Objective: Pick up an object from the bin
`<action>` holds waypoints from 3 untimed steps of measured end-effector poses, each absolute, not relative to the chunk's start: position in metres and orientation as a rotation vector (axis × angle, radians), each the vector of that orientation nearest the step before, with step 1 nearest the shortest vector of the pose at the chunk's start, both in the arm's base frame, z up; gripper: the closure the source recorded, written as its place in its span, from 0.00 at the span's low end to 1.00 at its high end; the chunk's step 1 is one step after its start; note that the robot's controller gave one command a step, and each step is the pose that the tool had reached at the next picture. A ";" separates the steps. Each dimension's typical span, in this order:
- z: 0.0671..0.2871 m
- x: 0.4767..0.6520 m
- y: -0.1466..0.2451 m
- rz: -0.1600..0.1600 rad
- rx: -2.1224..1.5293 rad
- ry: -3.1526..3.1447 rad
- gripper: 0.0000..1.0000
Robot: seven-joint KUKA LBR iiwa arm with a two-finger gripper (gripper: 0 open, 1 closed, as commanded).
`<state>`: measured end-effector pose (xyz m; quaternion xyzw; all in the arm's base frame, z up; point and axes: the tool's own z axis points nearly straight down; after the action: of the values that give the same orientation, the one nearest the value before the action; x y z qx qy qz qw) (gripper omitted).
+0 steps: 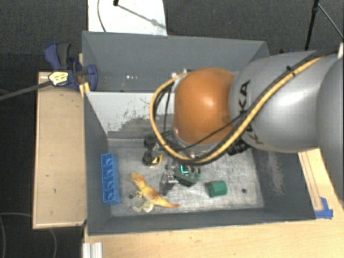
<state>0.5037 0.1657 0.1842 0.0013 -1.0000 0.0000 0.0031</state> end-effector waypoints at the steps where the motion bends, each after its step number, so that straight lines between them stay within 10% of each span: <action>1: 0.188 0.506 0.165 -0.002 -0.004 -3.143 0.00; 3: 0.094 0.540 0.153 -0.001 -0.221 -3.136 0.00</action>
Offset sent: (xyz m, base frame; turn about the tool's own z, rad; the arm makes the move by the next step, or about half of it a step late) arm -0.0002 -0.0342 -0.1142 0.1448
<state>0.5403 0.1531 0.0940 -0.0702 -0.9975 -0.0003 -0.0012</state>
